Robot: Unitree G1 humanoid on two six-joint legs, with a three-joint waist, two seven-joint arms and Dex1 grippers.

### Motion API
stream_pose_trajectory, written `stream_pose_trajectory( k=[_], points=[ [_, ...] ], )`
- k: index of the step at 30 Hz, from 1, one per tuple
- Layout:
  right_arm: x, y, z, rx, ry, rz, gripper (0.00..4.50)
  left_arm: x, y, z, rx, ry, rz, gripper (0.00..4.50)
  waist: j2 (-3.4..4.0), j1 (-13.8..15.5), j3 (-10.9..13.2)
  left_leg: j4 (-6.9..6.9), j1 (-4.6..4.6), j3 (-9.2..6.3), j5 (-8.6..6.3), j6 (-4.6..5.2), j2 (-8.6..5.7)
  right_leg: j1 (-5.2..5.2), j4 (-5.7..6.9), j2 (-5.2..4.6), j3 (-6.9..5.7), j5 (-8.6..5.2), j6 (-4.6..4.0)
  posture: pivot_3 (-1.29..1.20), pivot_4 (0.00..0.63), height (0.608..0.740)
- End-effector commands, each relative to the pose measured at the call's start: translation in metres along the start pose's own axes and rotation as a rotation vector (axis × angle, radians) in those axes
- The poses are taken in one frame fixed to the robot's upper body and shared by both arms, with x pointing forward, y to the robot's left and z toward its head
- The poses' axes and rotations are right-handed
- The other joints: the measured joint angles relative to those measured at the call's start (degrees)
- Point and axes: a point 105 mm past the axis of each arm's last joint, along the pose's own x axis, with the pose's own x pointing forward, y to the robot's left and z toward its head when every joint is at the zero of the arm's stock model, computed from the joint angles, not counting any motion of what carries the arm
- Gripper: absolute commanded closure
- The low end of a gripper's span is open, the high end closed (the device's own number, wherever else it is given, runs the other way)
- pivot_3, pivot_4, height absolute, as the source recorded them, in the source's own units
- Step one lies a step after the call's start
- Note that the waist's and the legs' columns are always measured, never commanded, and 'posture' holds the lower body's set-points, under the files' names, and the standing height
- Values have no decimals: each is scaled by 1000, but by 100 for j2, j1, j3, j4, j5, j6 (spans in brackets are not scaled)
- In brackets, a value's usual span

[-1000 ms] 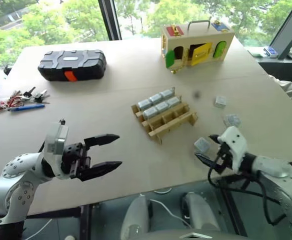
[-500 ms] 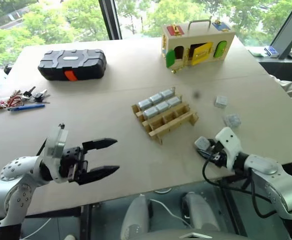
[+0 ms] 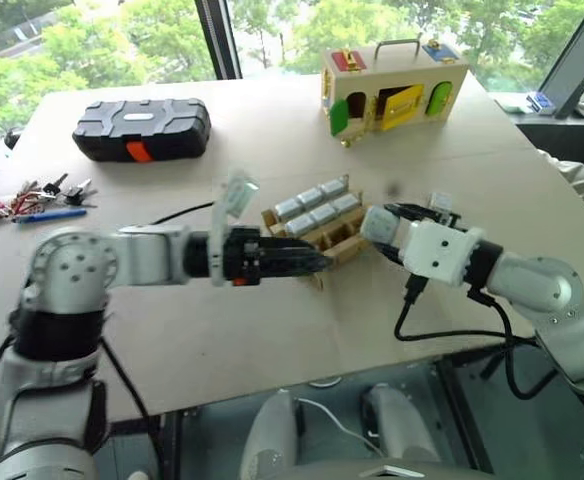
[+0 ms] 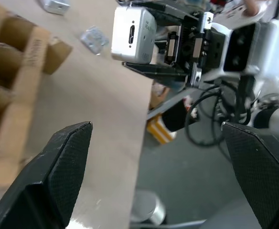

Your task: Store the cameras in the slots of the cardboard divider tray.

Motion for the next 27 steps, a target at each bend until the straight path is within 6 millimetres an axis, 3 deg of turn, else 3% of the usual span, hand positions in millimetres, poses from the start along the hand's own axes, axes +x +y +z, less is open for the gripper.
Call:
stream_pose_trajectory(
  k=[1, 9, 12, 17, 18, 19, 21, 23, 27],
  points=[
    [6, -5, 20, -45, -90, 1, 2594, 15, -1, 21, 6, -56, 9, 0, 0, 3, 0, 0, -1, 0, 0, 0, -1, 1, -2, 0, 0, 1, -1, 0, 150, 740],
    [12, -6, 33, -3, -172, 24, 2594, 27, -3, 34, 4, -89, 2, 0, 0, 0, 0, -1, -1, 3, 1, -1, -3, 1, -5, 0, 4, -1, -5, 0, 150, 740],
    [13, -5, 32, 17, -180, 23, 2594, 25, -5, 33, 12, -87, 3, 693, 0, 2, 0, 0, -1, 5, 1, -2, -3, 2, -5, 0, 5, -2, -7, 0, 150, 740],
    [12, -4, 34, 74, -202, 44, 2594, 23, -6, 33, 16, -91, 3, 3037, 0, 2, 0, 1, 1, 3, 3, -5, -3, 2, -3, 0, 4, -3, -9, 0, 150, 740],
    [12, -5, 34, 93, -207, 41, 2094, 23, -7, 33, 16, -91, 3, 3575, 0, 2, 0, 1, 1, 2, 3, -5, -3, 2, -3, 0, 4, -2, -8, 0, 150, 740],
    [11, -6, 34, 109, -210, 36, 1566, 22, -7, 33, 18, -90, 2, 3722, 1, 3, -1, 0, 1, 2, 3, -5, -3, 3, -3, 0, 4, -2, -8, 0, 150, 740],
    [10, -8, 32, 125, -206, 16, 647, 21, -7, 33, 33, -84, 9, 3704, 1, 4, -1, 1, 2, 2, 3, -5, -3, 3, -2, 0, 4, -2, -8, 0, 150, 740],
    [4, -9, 19, 138, -154, -13, 0, 20, -4, 37, 54, -92, 42, 3704, 1, 4, -1, 0, 2, 3, 3, -5, -3, 4, -2, 0, 4, -3, -9, 0, 150, 740],
    [-25, -2, -10, 237, -57, -1, 0, 21, 9, 43, 174, -85, 164, 3704, 0, 86, 0, 0, -2, 1, 3, -5, -8, 5, -6, -1, 4, -7, -16, 0, 150, 740]
  ],
)
